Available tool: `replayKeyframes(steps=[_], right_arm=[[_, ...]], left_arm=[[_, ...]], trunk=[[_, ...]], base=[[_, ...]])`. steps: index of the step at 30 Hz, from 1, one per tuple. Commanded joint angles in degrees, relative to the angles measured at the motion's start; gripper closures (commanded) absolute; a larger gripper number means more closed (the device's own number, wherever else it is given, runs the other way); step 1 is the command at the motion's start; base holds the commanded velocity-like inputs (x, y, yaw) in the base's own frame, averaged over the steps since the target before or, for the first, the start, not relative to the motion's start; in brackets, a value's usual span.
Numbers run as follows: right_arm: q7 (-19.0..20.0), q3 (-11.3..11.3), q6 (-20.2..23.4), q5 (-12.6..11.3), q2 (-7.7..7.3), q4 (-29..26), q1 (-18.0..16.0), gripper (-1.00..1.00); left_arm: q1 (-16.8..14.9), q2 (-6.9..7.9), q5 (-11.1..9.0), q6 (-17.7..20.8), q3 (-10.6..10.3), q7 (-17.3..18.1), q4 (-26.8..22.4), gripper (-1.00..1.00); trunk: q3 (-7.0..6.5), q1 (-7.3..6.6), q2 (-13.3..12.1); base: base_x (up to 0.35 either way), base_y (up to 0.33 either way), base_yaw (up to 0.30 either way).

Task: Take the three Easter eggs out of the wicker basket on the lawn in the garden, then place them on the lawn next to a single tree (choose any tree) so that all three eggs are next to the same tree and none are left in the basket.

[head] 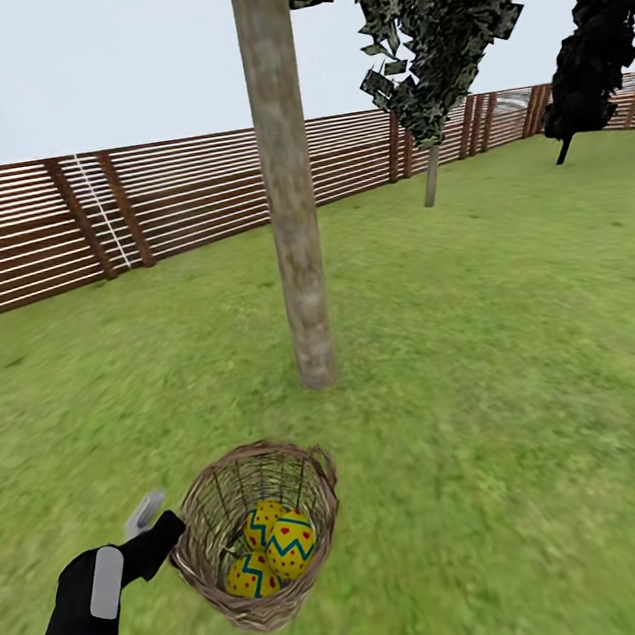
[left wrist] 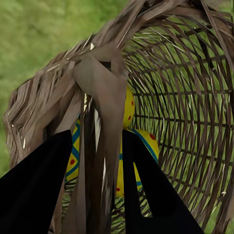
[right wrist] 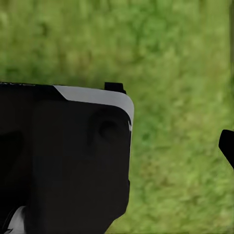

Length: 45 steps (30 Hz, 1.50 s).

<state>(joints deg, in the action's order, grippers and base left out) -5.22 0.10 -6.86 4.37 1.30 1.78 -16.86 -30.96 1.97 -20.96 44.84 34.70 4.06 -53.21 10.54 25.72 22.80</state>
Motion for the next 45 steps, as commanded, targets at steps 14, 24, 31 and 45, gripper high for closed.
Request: replayKeyframes(steps=[14, 24, 31, 45], right_arm=[[-0.32, -0.02, -0.26, 0.47, -0.18, 0.15, -0.1, -1.0], [-0.47, -0.53, 1.53, -0.1, -0.38, -2.04, -0.77, -1.0], [-0.94, -11.96, 28.45, -0.07, -0.16, -19.21, -27.74, -1.0], [-0.49, -11.79, 22.85, 0.45, -0.5, -22.0, -29.54, -1.0]], left_arm=[[-0.06, 0.05, -0.57, 0.33, 0.19, 0.51, -0.05, 1.0], [-0.06, -0.09, -0.57, 0.28, 0.15, 0.51, -0.08, 1.0], [-0.06, -0.56, -0.49, 0.25, -0.18, 0.51, -0.13, 1.0], [-0.06, -0.21, -0.46, 0.08, -0.33, 0.51, 0.03, 1.0]], trunk=[[0.11, 0.06, 0.11], [0.11, 0.06, 0.11], [0.11, 0.06, 0.11], [0.11, 0.06, 0.11]], base=[[0.333, 0.0, -0.075], [0.333, 0.0, 0.0], [0.333, 0.0, 0.0], [0.334, 0.0, 0.0]])
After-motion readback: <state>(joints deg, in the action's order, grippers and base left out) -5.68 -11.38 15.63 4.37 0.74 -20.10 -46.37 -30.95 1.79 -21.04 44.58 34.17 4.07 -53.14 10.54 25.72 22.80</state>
